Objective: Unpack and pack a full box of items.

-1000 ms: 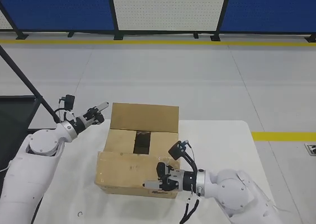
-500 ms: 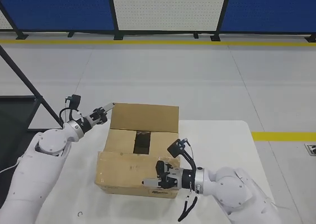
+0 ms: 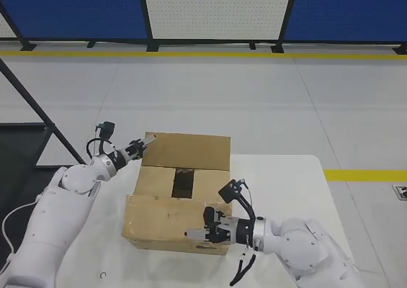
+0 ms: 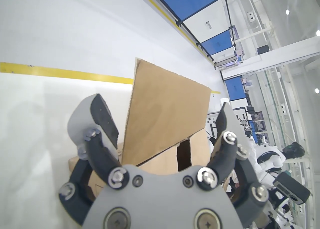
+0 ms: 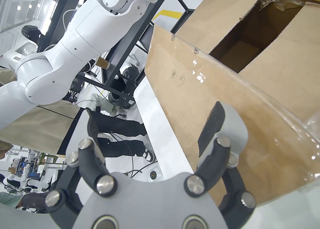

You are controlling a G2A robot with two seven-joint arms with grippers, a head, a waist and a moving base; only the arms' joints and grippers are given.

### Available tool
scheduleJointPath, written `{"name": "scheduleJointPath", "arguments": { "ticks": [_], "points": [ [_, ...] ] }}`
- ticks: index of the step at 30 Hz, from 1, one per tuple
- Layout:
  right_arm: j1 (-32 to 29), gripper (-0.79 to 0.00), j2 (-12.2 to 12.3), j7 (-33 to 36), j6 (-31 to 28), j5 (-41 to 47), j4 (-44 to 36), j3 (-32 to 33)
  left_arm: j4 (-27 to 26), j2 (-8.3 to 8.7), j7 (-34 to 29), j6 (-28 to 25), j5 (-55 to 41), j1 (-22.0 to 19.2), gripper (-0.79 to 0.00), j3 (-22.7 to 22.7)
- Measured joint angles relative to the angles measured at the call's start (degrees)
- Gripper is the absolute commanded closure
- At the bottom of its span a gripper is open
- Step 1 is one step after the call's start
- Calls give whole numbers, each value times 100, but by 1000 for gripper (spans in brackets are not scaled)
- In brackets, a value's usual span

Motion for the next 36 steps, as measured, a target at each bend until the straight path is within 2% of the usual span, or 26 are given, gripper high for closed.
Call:
{"name": "scheduleJointPath", "arguments": {
  "ticks": [7, 10, 18, 25, 29, 36],
  "points": [
    [96, -785, -20, -19, -35, 52, 113, -62, 310, 3, -597, -449, -392, -69, -785, -141],
    [118, -785, -27, -34, -52, 69, 142, -82, 382, 6, -480, -446, -319, -87, -785, -151],
    [24, -785, -10, -105, -26, 30, 83, -24, 204, -1, -760, -824, -660, -21, -785, -278],
    [-19, -785, -5, -227, 120, 59, 84, 44, -221, 153, -1345, -1108, -1278, 186, -785, -664],
    [4, -785, -19, -386, 329, 71, 181, 66, -654, 299, -1890, -1118, -1565, 426, -785, -918],
    [35, -785, -47, -617, 610, 255, 307, 133, -1449, 559, -3084, -654, -1950, 900, -785, -1307]
  ]
}}
